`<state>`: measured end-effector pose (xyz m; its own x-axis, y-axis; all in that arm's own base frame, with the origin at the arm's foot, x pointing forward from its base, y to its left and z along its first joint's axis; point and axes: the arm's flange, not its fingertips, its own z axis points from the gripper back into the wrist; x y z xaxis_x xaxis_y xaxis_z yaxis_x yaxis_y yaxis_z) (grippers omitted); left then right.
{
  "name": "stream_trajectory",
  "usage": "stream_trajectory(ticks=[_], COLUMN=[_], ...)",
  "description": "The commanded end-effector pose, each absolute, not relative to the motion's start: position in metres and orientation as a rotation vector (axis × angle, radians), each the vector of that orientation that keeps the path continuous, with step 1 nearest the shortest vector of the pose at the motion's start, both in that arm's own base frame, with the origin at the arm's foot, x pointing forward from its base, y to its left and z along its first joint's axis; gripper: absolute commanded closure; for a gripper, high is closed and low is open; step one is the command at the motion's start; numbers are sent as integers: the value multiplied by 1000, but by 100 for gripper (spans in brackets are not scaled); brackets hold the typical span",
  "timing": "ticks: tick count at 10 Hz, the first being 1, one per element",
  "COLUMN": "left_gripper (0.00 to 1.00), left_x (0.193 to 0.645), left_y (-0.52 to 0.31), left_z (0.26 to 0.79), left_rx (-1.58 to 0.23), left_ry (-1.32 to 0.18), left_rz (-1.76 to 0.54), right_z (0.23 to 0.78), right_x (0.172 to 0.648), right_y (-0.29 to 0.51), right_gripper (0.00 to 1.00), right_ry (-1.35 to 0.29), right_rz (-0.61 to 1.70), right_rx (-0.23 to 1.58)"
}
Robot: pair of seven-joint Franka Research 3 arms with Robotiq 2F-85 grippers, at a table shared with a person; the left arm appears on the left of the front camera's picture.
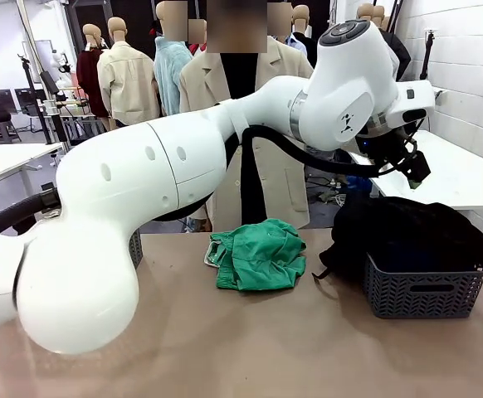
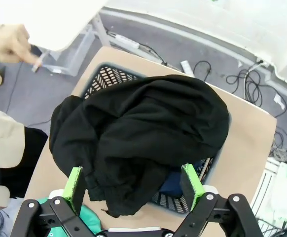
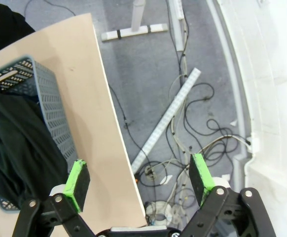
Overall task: Sort the tops and bottoms.
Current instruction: Lift clothes from the center of the table with your right hand.
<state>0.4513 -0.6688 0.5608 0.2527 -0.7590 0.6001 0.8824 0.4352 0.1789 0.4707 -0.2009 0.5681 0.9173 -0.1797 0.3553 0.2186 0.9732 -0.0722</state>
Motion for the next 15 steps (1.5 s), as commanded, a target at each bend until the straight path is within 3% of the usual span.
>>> stream_trajectory(ticks=[1, 2, 5, 7, 9, 10, 12, 13, 15], left_gripper=[0, 0, 0, 0, 0, 0, 0, 0, 0], left_x=[442, 430, 393, 333, 249, 218, 163, 150, 176], left_y=[-625, -584, -448, -354, -282, -261, -238, -218, -232], left_z=[590, 609, 626, 616, 604, 585, 498, 471, 447], left_rx=[-144, -25, 303, 498, 597, 629, 566, 592, 470], left_ry=[-676, -693, -713, -668, -699, -679, -356, -425, -559], left_rz=[-1276, -1256, -917, -774, -440, -355, -310, -232, -197], right_z=[568, 568, 568, 568, 568, 568, 568, 568, 568], right_x=[470, 470, 470, 470, 470, 470, 470, 470, 470], right_y=[-201, -201, -201, -201, -201, -201, -201, -201, -201], right_gripper=[0, 0, 0, 0, 0, 0, 0, 0, 0], right_ry=[-352, -352, -352, -352, -352, -352, -352, -352, -352], right_rz=[-194, -194, -194, -194, -194, -194, -194, -194, -194], right_rx=[-123, -123, -123, -123, -123, -123, -123, -123, -123])
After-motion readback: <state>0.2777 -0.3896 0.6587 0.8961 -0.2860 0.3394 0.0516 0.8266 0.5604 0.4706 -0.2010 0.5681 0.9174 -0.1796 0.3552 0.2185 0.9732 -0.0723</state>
